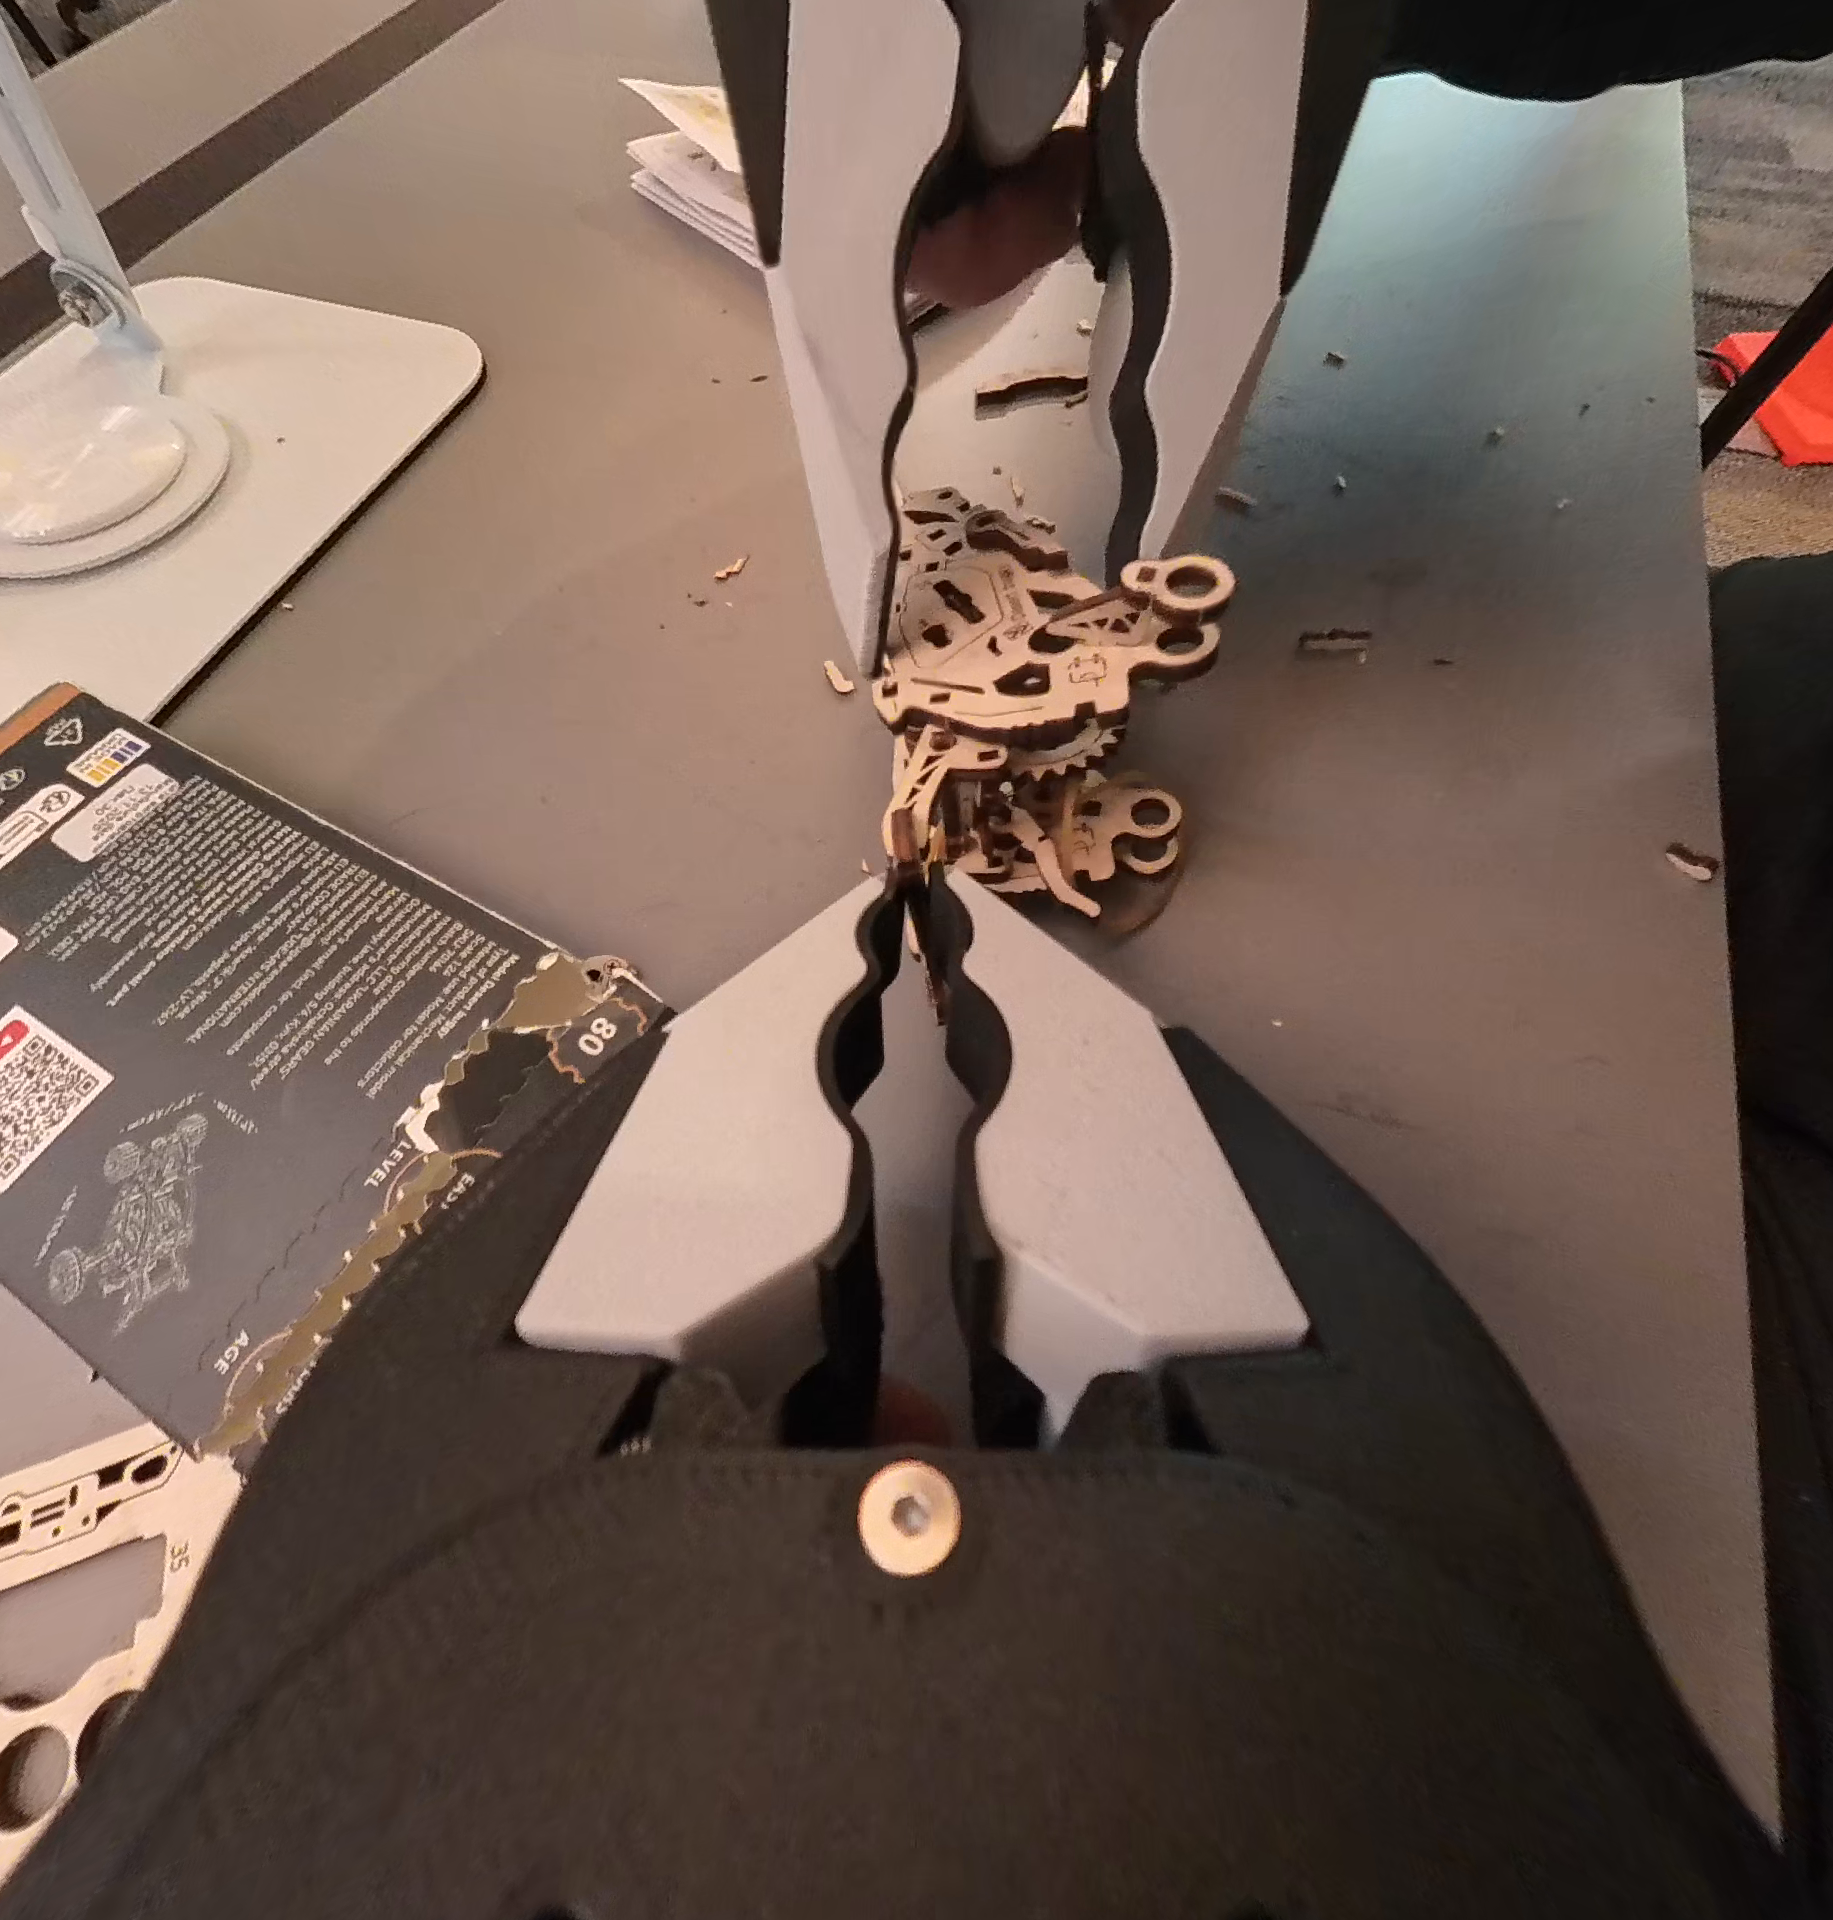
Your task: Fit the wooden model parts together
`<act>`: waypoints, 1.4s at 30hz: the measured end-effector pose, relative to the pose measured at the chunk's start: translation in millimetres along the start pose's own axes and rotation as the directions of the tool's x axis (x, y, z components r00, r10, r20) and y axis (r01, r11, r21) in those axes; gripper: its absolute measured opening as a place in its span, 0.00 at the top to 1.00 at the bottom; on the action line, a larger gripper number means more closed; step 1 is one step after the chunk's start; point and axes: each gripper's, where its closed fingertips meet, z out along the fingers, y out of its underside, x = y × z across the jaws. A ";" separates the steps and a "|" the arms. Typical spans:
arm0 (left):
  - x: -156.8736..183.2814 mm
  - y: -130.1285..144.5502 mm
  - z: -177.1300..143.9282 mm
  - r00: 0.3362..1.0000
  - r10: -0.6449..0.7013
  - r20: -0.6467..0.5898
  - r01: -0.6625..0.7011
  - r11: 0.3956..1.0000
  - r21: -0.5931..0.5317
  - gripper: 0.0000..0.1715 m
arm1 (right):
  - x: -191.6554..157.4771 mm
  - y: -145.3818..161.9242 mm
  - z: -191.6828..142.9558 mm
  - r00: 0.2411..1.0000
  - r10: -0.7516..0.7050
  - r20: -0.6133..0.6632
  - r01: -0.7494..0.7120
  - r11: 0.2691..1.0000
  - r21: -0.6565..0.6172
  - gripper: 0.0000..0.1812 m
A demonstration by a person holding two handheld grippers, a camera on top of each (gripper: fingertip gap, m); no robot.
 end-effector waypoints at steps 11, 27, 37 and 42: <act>0.3 0.1 0.2 1.000 -0.002 -0.003 0.002 1.000 -0.001 0.99 | 4.4 -1.5 -2.8 1.000 0.004 0.010 -0.004 1.000 0.004 0.76; 0.6 0.0 0.1 1.000 -0.002 -0.005 0.002 1.000 0.000 0.99 | -0.9 -1.6 1.1 1.000 -0.018 0.011 0.018 1.000 -0.018 0.76; 0.1 0.0 0.3 1.000 -0.005 -0.004 0.005 1.000 0.000 0.99 | -2.5 -2.4 6.4 1.000 -0.004 -0.002 0.004 1.000 -0.020 0.73; 0.2 -0.2 0.2 1.000 -0.003 -0.005 0.003 1.000 0.001 0.99 | -1.1 -0.9 4.2 1.000 0.018 0.002 -0.018 1.000 -0.025 0.69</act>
